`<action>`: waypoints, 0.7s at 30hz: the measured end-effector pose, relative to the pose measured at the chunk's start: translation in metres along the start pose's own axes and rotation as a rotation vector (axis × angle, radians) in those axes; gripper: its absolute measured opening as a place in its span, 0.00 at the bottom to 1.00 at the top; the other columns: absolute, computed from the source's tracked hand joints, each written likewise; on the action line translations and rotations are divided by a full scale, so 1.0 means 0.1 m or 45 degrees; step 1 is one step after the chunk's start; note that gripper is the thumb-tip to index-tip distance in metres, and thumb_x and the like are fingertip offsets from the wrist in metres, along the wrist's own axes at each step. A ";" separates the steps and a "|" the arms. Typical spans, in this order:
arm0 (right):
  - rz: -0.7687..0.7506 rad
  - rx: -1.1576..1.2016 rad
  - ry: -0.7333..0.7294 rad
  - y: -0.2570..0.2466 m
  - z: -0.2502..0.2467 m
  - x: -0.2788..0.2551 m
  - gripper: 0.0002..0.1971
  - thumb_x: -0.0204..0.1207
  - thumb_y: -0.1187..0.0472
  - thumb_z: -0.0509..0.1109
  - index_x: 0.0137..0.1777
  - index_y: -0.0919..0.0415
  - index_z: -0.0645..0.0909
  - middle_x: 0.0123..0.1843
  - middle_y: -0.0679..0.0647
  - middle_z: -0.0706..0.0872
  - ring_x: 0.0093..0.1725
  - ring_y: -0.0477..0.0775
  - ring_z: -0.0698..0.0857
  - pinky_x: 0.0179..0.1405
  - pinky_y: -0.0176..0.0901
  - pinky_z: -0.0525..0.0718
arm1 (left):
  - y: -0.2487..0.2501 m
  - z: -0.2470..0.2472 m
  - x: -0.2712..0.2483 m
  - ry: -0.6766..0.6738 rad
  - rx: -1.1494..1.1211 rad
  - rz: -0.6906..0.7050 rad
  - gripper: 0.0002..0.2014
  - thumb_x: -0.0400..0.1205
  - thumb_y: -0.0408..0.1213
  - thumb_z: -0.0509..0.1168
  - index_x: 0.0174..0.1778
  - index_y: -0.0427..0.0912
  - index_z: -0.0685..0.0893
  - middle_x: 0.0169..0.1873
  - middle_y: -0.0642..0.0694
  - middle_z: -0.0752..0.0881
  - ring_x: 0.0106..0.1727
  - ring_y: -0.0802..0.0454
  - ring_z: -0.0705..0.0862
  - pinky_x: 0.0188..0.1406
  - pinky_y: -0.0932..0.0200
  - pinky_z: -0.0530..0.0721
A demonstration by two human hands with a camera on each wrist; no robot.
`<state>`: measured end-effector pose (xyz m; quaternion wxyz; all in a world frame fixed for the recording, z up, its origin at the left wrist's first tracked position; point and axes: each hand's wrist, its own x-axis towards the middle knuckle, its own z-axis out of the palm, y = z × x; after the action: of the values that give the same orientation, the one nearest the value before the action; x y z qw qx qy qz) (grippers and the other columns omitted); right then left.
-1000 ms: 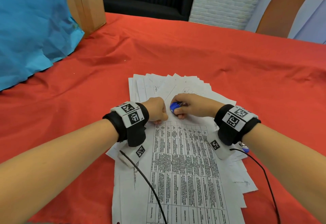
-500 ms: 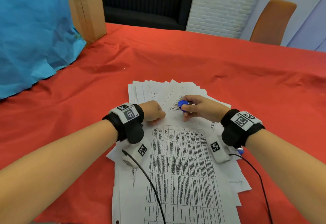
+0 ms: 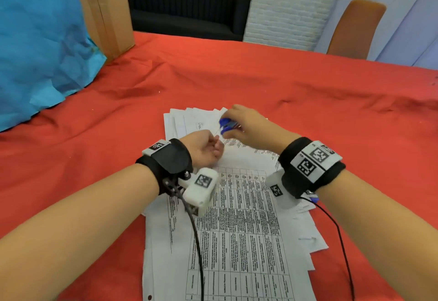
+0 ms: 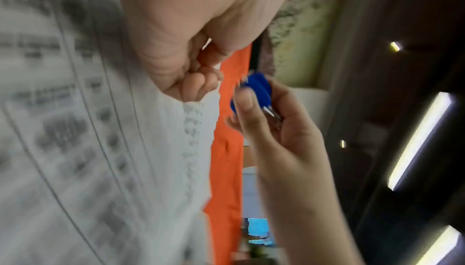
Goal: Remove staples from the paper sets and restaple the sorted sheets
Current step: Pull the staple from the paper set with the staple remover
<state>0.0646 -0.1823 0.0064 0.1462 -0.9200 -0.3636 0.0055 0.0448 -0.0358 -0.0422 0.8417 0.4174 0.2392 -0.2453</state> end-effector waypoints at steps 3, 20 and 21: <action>0.087 -0.184 -0.207 0.15 0.09 0.00 0.16 0.75 0.62 0.73 0.62 0.62 0.81 0.57 0.56 0.78 0.57 0.58 0.80 0.55 0.45 0.76 | 0.07 -0.02 -0.05 0.200 0.955 0.224 0.12 0.83 0.30 0.52 0.35 0.37 0.76 0.25 0.45 0.72 0.22 0.53 0.68 0.18 0.65 0.65; -0.051 -0.590 -0.451 0.04 0.31 -0.01 0.11 0.80 0.65 0.65 0.61 0.63 0.78 0.60 0.54 0.73 0.46 0.59 0.83 0.36 0.49 0.76 | 0.05 -0.01 0.12 0.248 2.058 0.345 0.14 0.72 0.43 0.76 0.40 0.36 0.81 0.34 0.42 0.83 0.36 0.47 0.78 0.44 0.54 0.82; -0.036 -0.576 -0.458 0.05 0.31 -0.01 0.11 0.80 0.64 0.66 0.62 0.63 0.78 0.60 0.54 0.74 0.46 0.59 0.83 0.38 0.50 0.78 | 0.05 -0.01 0.12 0.245 2.066 0.350 0.15 0.72 0.43 0.76 0.41 0.36 0.81 0.34 0.42 0.82 0.36 0.46 0.78 0.45 0.54 0.82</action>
<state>0.0637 -0.1782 -0.0242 -0.1293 -0.9084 -0.3885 0.0852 0.0567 -0.0342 -0.0469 0.2774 0.9397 0.0057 -0.1998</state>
